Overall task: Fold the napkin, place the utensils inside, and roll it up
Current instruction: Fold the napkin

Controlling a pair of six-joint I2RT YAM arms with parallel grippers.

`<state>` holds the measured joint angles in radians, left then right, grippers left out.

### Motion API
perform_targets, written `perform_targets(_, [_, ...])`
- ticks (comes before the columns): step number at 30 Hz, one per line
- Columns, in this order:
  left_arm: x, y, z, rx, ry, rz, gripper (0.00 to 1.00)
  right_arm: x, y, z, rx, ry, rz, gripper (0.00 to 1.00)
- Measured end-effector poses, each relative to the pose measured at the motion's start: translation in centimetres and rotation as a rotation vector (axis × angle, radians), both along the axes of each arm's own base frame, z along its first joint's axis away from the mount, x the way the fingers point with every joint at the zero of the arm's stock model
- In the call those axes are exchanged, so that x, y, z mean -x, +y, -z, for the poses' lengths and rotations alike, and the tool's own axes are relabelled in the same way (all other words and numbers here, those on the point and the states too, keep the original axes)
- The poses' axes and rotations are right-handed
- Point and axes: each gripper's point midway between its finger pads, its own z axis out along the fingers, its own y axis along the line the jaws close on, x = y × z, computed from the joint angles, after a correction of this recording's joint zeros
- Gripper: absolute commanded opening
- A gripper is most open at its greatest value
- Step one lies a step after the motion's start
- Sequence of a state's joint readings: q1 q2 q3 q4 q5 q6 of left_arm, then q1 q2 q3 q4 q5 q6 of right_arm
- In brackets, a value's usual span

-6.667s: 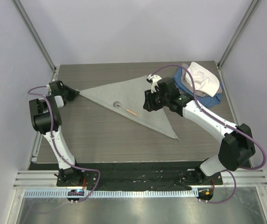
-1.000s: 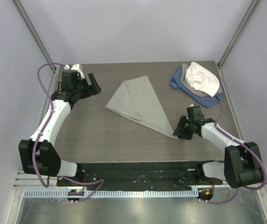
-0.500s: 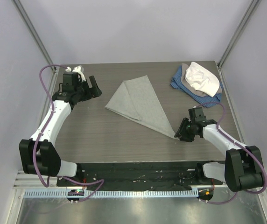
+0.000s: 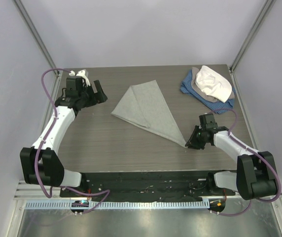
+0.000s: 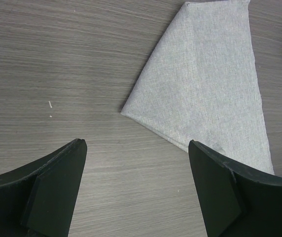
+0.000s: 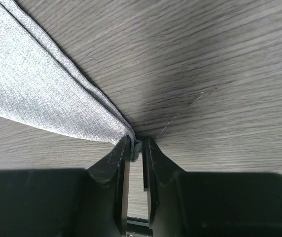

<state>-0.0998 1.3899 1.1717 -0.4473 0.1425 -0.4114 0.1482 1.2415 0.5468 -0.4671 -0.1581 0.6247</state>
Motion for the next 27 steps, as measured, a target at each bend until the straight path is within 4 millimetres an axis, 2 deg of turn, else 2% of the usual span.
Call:
perform_targets(7, [0.0,0.1,0.0,0.000,0.000,-0.002,0.89,0.0,0.0,0.1,0.001,0.000,-0.005,0.01])
perform_targets(16, [0.0,0.2,-0.3,0.000,-0.007,-0.004,0.89,-0.4,0.1,-0.6,0.010,-0.022,-0.062,0.01])
perform_targets(20, [0.1,0.2,-0.6,0.001,-0.017,-0.005,0.89,-2.0,0.4,-2.4,0.005,-0.072,-0.081,0.01])
perform_targets(27, [0.2,0.2,-0.7,0.002,-0.020,-0.006,0.89,-5.9,1.7,-7.2,-0.033,-0.221,-0.112,0.01])
